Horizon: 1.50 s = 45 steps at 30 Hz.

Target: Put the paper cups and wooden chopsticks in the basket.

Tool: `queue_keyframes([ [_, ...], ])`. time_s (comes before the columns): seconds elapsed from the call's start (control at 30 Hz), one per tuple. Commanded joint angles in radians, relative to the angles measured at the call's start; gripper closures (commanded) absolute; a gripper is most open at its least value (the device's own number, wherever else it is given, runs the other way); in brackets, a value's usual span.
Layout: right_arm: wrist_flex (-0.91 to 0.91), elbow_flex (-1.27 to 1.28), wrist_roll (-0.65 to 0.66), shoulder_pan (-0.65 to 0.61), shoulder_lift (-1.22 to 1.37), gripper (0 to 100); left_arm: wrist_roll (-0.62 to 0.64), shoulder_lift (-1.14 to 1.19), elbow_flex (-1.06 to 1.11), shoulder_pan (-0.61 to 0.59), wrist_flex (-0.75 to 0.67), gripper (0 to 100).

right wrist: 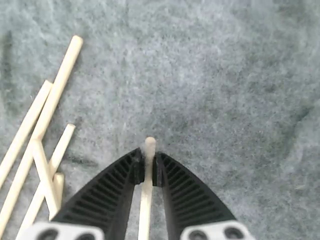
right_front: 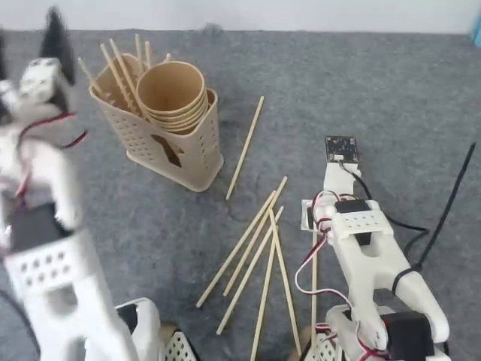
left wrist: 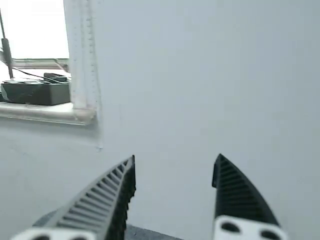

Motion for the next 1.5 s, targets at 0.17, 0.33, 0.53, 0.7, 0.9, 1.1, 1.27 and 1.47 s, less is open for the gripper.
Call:
queue_keyframes([
  [0.17,-0.012,-0.009,0.014,0.008,-0.031,99.1,0.161,-0.135,0.01,-0.391,0.247,77],
  [0.33,-0.007,-0.005,0.014,0.008,-0.041,99.1,0.222,-0.135,0.236,-0.574,0.267,77],
  [0.53,-0.004,-0.003,0.014,0.007,-0.041,99.1,0.206,-0.143,0.627,-0.526,0.207,77],
  [0.7,0.019,-0.012,0.014,0.007,-0.044,99.1,0.16,-0.143,0.857,-0.473,0.037,77],
  [0.9,0.265,-0.163,0.014,0.004,-0.191,99.1,0.083,-0.135,1.01,-0.402,-0.109,77],
  [1.1,0.438,-0.511,0.014,-0.209,-0.418,99.1,0.026,-0.133,1.015,-0.33,-0.101,77],
  [1.27,0.295,-0.784,0.006,-0.456,-0.41,99.1,0.018,-0.138,1.018,-0.285,-0.078,77],
  [1.47,-0.239,-0.895,0.008,-0.595,-0.254,99.1,-0.048,-0.141,1.02,-0.261,-0.074,77],
])
